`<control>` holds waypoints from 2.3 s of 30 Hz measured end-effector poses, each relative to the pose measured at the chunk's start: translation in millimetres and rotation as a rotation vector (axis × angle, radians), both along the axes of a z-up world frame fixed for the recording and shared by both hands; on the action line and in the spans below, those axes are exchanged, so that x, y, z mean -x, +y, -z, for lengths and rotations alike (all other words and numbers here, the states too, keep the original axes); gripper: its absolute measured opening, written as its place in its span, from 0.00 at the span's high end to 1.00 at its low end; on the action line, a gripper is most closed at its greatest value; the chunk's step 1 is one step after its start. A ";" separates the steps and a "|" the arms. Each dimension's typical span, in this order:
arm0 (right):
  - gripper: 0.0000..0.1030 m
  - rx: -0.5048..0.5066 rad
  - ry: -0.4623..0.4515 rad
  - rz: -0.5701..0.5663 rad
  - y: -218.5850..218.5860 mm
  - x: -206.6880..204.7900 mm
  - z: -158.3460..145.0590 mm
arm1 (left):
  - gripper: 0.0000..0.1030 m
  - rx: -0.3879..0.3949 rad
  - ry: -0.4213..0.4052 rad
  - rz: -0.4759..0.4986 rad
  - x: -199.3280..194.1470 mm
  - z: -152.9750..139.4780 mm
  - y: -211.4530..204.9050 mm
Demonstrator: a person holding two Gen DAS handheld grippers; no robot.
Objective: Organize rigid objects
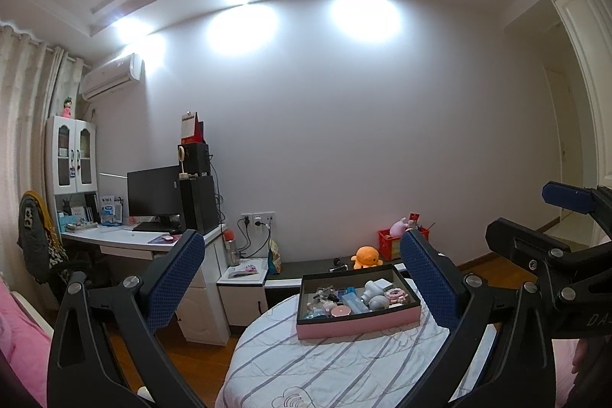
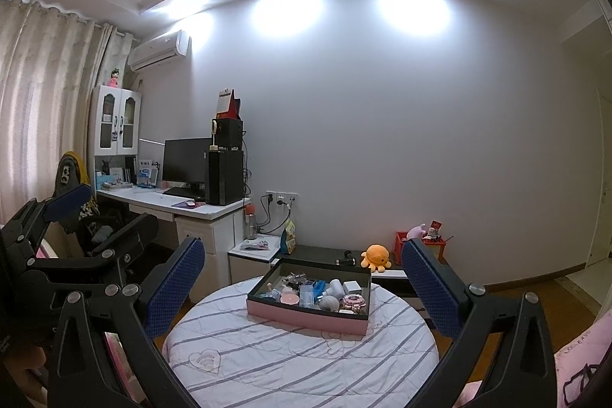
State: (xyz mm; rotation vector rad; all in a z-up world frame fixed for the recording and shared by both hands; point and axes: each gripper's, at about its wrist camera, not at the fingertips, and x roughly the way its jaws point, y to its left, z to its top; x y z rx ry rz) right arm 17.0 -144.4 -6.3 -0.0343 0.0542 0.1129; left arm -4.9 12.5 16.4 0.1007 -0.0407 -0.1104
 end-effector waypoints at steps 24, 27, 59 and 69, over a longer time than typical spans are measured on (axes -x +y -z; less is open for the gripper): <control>0.00 0.007 0.013 0.006 -6.3 -0.9 0.0 | 0.00 -0.005 0.003 0.001 1.5 0.8 1.5; 0.00 0.008 0.014 0.007 -5.9 -1.3 0.0 | 0.00 -0.008 0.002 -0.001 2.1 1.3 1.8; 0.00 0.016 0.019 0.006 -11.0 -7.7 2.4 | 0.00 -0.008 0.010 0.003 5.4 0.3 7.8; 0.00 0.015 0.023 -0.003 -9.9 -9.9 3.2 | 0.00 -0.016 -0.010 0.013 8.1 2.4 13.2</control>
